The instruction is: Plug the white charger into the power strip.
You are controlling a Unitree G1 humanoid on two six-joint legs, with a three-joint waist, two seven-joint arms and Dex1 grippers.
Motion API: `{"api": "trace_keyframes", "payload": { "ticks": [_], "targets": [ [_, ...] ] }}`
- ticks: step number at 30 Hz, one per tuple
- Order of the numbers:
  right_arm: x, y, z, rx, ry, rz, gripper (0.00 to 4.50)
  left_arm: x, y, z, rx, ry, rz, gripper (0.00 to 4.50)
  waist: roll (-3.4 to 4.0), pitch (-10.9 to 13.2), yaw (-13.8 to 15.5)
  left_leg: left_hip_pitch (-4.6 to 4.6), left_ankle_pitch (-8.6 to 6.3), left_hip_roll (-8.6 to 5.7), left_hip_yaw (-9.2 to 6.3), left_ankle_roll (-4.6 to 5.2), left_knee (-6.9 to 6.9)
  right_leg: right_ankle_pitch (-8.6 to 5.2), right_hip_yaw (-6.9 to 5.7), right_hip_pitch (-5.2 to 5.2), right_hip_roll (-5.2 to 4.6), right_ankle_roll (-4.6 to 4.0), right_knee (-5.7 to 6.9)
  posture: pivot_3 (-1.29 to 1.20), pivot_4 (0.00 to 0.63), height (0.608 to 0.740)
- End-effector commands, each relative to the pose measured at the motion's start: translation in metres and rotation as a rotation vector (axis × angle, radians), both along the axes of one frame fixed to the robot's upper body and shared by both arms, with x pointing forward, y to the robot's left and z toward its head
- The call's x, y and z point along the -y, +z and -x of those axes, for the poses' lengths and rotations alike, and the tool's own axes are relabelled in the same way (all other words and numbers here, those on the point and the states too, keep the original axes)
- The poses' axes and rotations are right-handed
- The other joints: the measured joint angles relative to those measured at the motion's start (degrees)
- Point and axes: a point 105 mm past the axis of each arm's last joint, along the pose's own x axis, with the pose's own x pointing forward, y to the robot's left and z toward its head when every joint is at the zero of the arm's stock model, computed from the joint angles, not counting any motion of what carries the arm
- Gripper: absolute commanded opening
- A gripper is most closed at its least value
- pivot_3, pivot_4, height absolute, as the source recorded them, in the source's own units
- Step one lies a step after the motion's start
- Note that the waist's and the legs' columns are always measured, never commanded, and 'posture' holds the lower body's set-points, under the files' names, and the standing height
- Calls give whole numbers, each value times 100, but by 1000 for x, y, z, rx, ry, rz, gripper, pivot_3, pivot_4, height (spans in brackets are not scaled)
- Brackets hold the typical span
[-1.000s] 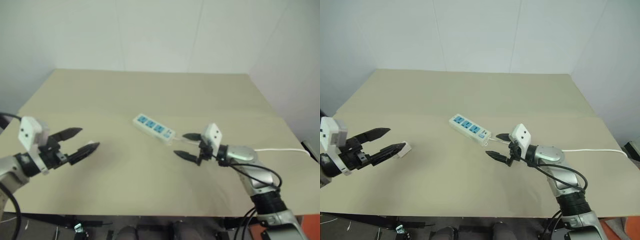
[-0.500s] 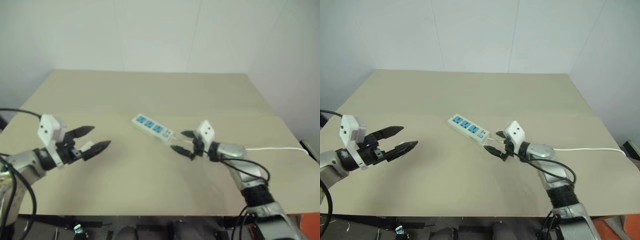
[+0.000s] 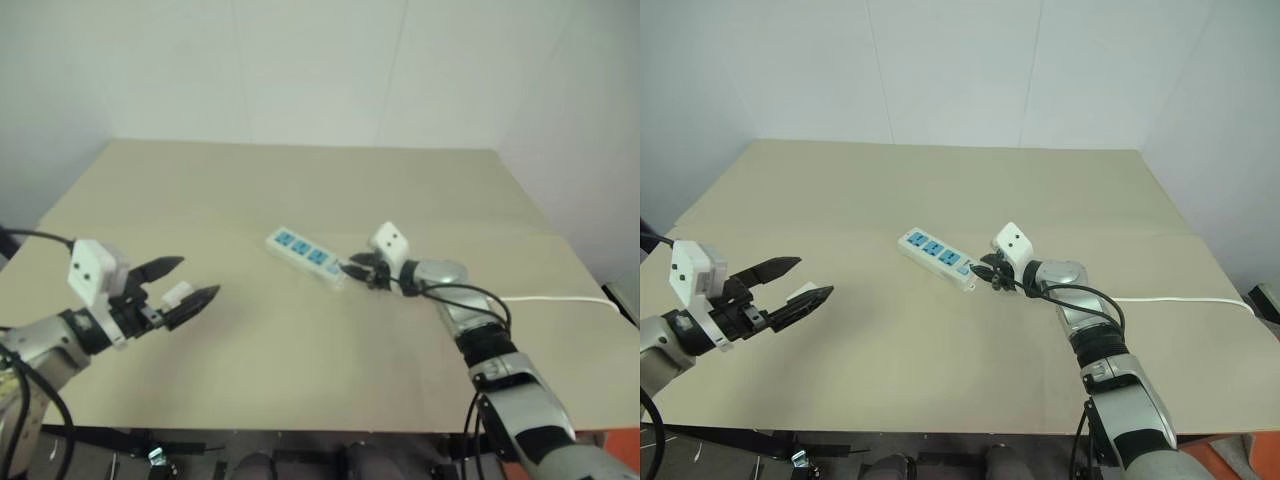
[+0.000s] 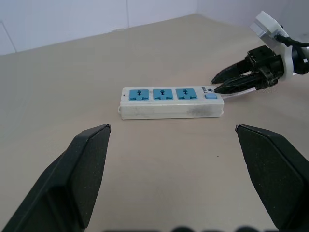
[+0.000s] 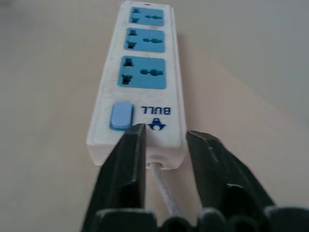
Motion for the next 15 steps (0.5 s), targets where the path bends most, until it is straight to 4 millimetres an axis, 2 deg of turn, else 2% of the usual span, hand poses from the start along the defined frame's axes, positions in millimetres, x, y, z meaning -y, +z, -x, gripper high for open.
{"api": "trace_keyframes", "payload": {
  "ticks": [1, 2, 8, 11, 15],
  "targets": [
    [8, -3, -2, -12, -35, -20, 306, 3, 10, 2, 40, -8, 0, 4500, 0, 0, -3, -1, 0, 0, 0, 0, 0, 0, 0, -2, 0, 0, 0, 0, 150, 740],
    [9, 0, -2, 1, -33, -29, 43, 3, 11, 2, 40, -10, 0, 4500, 0, 0, -5, -3, 0, 0, 0, 0, 0, 0, 0, -3, 1, 0, -1, 0, 150, 740],
    [18, 10, 9, 54, 17, -51, 43, 3, 10, 4, 40, -13, 3, 4500, 1, 1, 7, -10, 0, 1, 0, 0, 0, 0, 1, -8, 1, -1, -2, 0, 150, 740],
    [24, 4, 12, 50, 31, -11, 699, 3, 10, 3, 41, -13, 4, 4500, 3, 2, 3, -12, 0, 0, 0, 0, 0, 0, 1, -10, 0, 0, -2, 0, 150, 740],
    [27, -3, 3, 51, -12, 26, 2047, 4, 9, 2, 40, -15, 7, 4500, 3, 2, -58, -8, 0, 2, 1, 0, 0, 0, 2, -11, 4, 0, 1, 0, 150, 740]
  ]
}}
